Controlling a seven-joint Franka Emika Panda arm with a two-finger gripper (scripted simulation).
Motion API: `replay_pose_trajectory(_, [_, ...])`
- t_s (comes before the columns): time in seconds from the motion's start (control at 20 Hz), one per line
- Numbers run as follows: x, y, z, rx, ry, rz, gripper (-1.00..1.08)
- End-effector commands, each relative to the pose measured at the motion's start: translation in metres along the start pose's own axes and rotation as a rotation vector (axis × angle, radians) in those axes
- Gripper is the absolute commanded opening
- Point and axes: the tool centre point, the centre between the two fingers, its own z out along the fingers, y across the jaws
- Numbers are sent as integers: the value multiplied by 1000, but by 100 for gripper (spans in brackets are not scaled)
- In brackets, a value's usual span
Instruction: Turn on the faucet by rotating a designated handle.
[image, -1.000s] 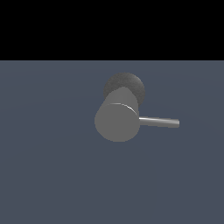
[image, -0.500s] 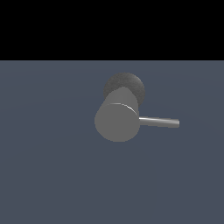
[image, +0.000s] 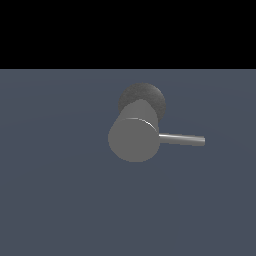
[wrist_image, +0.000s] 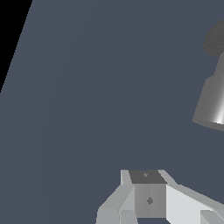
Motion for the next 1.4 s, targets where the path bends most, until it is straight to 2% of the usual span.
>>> replay_pose_trajectory(0.0, [5, 0, -12, 96, 52, 4, -100])
replay_pose_trajectory(0.35, [18, 9, -50, 358, 200, 28, -100])
replay_pose_trajectory(0.7, [31, 32, -88, 612, 353, 75, -100])
replay_pose_trajectory(1.0, [40, 64, -119, 821, 486, 138, -100])
replay_pose_trajectory(1.35, [48, 118, -145, 1051, 640, 244, -100])
